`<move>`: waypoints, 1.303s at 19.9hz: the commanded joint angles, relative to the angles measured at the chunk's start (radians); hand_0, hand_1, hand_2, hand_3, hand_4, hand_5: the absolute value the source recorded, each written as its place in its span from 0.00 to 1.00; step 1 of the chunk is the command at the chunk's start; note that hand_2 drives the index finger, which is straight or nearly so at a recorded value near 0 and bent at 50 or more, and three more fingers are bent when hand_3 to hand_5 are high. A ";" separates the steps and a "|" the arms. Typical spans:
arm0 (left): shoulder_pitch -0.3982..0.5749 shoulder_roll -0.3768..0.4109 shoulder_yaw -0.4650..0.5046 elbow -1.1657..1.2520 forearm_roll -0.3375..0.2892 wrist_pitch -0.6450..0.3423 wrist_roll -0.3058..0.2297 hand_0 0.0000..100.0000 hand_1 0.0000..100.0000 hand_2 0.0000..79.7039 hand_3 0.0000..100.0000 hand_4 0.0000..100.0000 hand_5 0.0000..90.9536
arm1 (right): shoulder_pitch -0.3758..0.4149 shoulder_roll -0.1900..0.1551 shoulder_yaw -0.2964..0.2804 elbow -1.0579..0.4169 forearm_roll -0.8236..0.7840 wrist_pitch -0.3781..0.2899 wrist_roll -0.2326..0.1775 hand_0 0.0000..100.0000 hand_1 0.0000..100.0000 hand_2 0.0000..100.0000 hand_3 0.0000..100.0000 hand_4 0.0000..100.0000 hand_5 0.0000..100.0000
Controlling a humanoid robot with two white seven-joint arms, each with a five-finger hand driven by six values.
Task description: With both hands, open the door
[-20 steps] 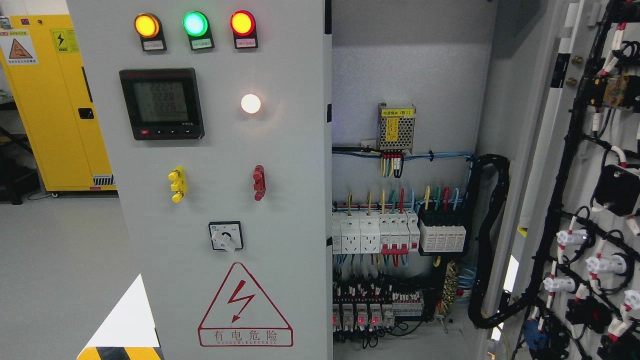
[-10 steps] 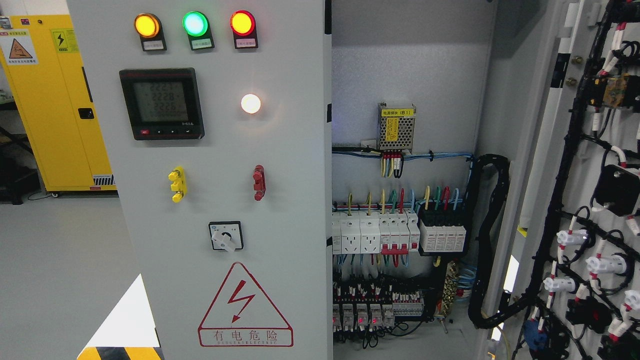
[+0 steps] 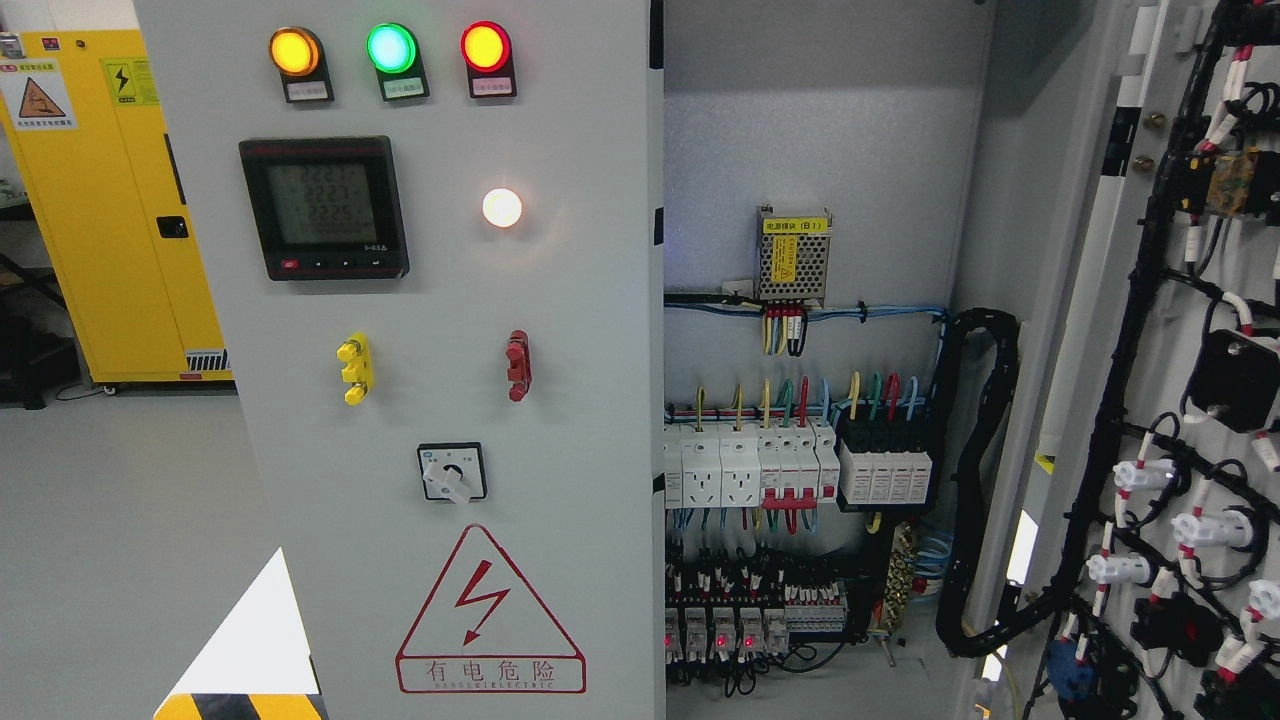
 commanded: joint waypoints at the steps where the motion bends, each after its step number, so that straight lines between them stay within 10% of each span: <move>1: 0.000 0.008 0.002 -0.004 0.000 -0.002 0.000 0.29 0.11 0.00 0.00 0.00 0.00 | 0.015 -0.016 0.077 -0.564 -0.001 -0.029 0.004 0.21 0.06 0.00 0.00 0.00 0.00; 8: 0.000 0.008 0.003 -0.002 0.000 -0.003 0.000 0.30 0.11 0.00 0.00 0.00 0.00 | -0.118 -0.002 0.062 -0.592 -0.001 -0.225 0.001 0.21 0.06 0.00 0.00 0.00 0.00; 14: 0.000 0.008 0.002 -0.004 0.000 -0.003 0.000 0.30 0.11 0.00 0.00 0.00 0.00 | -0.299 0.007 0.062 -0.589 0.001 -0.230 -0.009 0.21 0.07 0.00 0.00 0.00 0.00; 21: 0.000 0.008 0.003 -0.007 0.002 -0.003 0.000 0.30 0.11 0.00 0.00 0.00 0.00 | -0.615 0.092 0.036 -0.486 0.001 0.061 -0.007 0.21 0.07 0.00 0.00 0.00 0.00; 26: 0.000 0.006 0.003 -0.010 0.002 -0.003 0.000 0.30 0.11 0.00 0.00 0.00 0.00 | -0.726 0.100 0.008 -0.400 -0.001 0.075 -0.007 0.21 0.07 0.00 0.00 0.00 0.00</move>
